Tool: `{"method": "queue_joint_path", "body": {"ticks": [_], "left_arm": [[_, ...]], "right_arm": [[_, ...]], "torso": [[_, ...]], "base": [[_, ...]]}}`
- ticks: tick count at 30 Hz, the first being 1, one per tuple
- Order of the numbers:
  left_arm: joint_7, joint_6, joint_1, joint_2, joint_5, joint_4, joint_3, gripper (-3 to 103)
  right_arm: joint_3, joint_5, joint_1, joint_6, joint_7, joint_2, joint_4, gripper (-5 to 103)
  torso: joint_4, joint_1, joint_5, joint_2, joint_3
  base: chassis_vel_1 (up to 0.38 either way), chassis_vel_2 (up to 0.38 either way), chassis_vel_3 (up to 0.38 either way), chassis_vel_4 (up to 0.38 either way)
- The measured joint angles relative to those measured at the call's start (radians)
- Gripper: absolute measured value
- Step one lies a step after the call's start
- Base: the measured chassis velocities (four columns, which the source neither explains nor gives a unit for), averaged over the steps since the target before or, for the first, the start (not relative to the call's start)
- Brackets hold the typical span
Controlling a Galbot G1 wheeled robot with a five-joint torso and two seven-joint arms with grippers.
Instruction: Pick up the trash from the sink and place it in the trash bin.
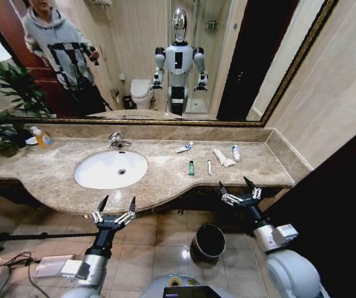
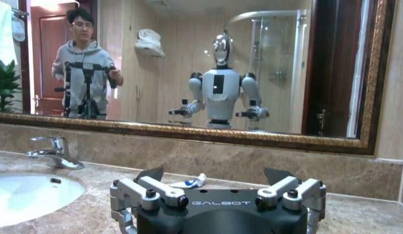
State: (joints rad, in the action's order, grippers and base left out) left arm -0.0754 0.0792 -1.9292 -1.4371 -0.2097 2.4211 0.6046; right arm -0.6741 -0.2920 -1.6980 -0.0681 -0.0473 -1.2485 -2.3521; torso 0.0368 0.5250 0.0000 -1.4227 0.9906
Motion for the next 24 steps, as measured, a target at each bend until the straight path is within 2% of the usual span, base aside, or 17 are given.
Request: {"method": "queue_joint_path", "body": {"ticks": [24], "left_arm": [[0.000,0.000,0.000,0.000,0.000,0.000,0.000,100]], "right_arm": [[0.009,-0.057,0.159,-0.028,0.005,0.072,0.108,100]], "torso": [[0.0000,0.000,0.0000,0.000,0.000]], "base": [[0.000,0.000,0.000,0.000]]}}
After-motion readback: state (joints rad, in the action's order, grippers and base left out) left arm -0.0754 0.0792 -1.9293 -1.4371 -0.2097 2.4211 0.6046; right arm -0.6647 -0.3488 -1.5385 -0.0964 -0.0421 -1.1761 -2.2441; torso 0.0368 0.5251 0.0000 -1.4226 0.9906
